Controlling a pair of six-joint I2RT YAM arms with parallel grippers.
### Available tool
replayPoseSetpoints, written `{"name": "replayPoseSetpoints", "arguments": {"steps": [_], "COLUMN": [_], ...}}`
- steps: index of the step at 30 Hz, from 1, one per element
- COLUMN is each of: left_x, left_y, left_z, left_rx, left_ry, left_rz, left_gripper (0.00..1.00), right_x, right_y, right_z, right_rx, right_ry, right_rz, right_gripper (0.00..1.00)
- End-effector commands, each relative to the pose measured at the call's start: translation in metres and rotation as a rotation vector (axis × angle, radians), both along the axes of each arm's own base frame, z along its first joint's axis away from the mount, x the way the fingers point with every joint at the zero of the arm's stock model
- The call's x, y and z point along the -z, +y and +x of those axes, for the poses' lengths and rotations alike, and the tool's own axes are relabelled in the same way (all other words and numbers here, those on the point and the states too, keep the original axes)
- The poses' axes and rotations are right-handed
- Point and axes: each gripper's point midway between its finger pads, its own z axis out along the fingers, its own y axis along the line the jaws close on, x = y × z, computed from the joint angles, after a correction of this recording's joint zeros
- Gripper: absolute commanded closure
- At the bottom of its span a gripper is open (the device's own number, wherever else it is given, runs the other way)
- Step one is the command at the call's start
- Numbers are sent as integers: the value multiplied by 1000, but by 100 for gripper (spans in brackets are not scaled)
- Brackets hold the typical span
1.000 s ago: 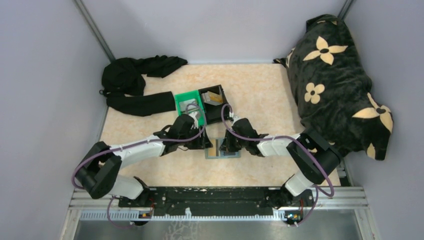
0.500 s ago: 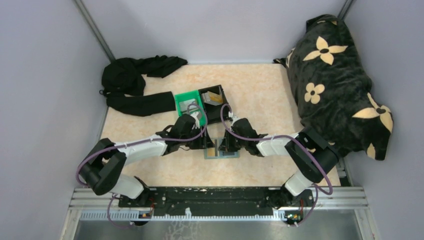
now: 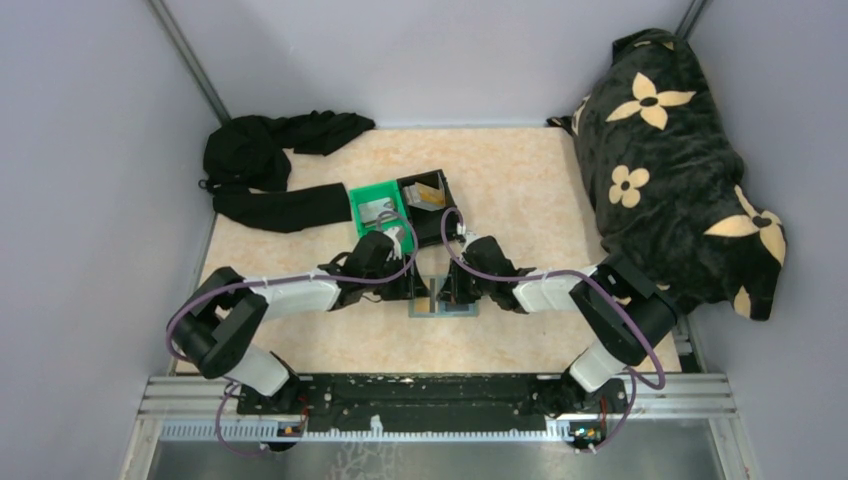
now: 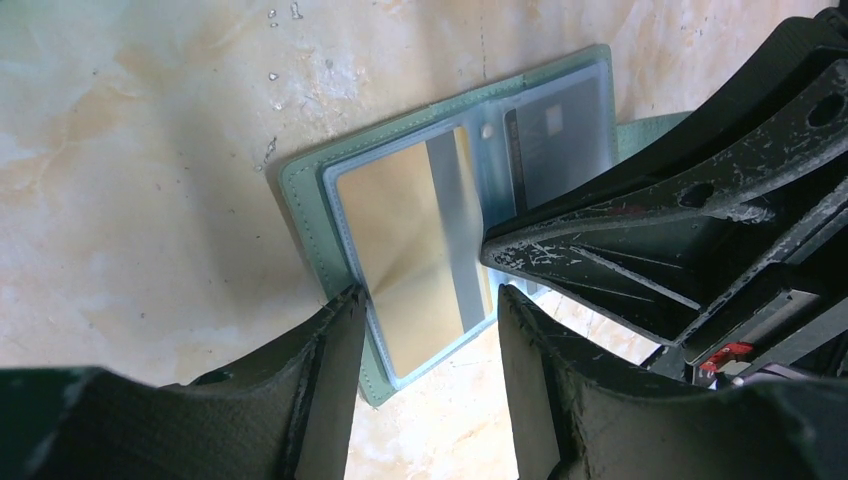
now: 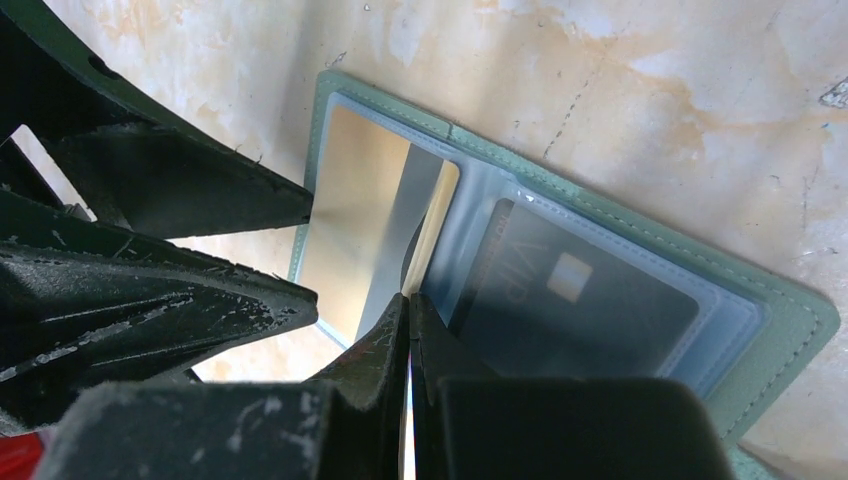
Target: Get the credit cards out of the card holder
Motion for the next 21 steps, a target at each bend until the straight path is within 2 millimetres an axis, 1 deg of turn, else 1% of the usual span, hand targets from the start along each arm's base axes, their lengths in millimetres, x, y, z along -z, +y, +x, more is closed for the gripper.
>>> {"name": "replayPoseSetpoints", "arguments": {"steps": [1,9,12,17,21], "left_x": [0,0,-2,-28,-43], "left_y": [-9,-7,-16,-42,-51], "left_z": [-1,-4,-9,-18,-20], "left_rx": [16,23,54,121,160], "left_ry": [6,8,18,32,31], "left_rz": [-41,-41,-105,-309,-373], "left_gripper": [43,43,43,44,45], "right_x": [8,9,10,11,10], "right_y": [1,2,2,1,0], "right_z": [-5,-5,-6,-7,-7], "right_rx": [-20,-21,-24,-23,-22], "right_ry": [13,15,20,20,19], "right_rz": [-19,-17,-13,-19,-23], "right_gripper": [100,100,100,100,100]}}
